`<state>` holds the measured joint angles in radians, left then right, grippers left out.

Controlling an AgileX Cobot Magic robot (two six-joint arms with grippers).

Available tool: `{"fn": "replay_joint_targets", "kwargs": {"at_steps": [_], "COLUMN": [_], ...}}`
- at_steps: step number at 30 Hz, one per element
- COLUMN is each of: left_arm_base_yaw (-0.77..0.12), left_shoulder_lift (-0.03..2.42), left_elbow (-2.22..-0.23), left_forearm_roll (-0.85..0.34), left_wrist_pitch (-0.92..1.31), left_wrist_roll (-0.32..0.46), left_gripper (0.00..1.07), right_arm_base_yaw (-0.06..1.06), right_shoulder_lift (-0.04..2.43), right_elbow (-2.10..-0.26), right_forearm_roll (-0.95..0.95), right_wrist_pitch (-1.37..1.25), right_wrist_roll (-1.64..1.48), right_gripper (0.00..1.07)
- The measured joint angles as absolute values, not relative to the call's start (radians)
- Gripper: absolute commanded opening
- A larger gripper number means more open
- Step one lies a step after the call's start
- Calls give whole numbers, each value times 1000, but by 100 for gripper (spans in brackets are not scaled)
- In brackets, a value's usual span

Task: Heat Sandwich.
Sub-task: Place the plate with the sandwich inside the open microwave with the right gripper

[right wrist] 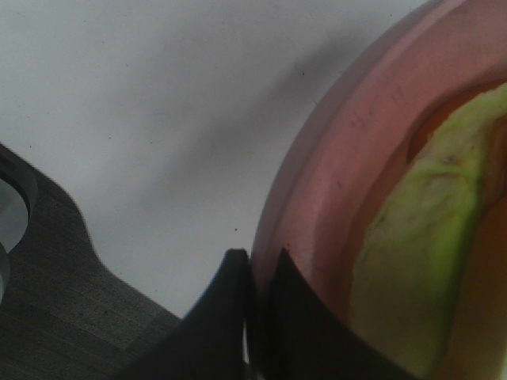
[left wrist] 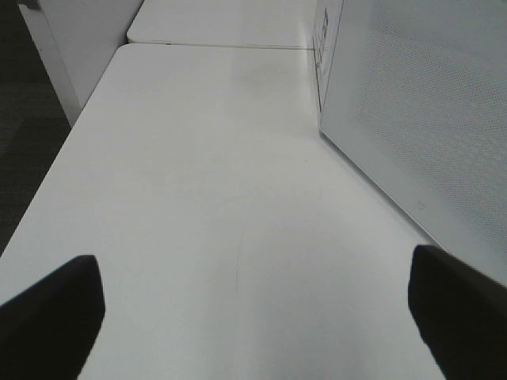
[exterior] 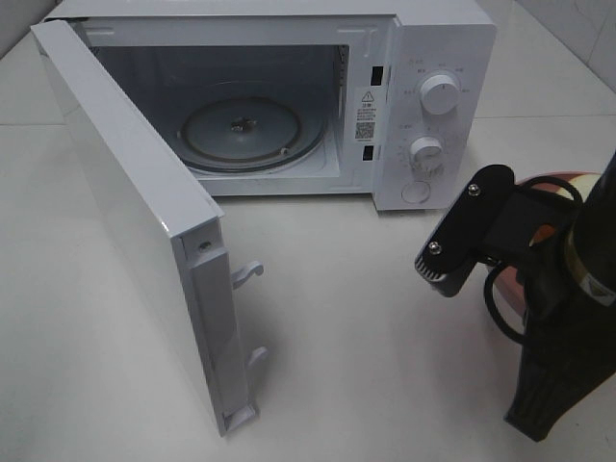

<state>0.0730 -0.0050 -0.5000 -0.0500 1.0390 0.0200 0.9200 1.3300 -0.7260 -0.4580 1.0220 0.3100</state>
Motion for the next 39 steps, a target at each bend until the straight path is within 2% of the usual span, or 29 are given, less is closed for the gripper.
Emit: {"fn": "replay_joint_targets", "kwargs": {"at_steps": [9, 39], "left_arm_base_yaw": [73, 73], "left_shoulder_lift": [-5, -5], "left_elbow": [-500, -500], "left_forearm_roll": [-50, -50], "left_wrist_pitch": [1039, 1039], "left_wrist_roll": [20, 20], "left_gripper": [98, 98], "right_arm_base_yaw": [985, 986], "right_shoulder_lift": [1330, 1330], "right_elbow": [-726, -723], "right_forearm_roll": [-458, -459], "right_wrist_pitch": [1024, 781], "right_wrist_roll": [221, -374], "right_gripper": [2, 3]}}
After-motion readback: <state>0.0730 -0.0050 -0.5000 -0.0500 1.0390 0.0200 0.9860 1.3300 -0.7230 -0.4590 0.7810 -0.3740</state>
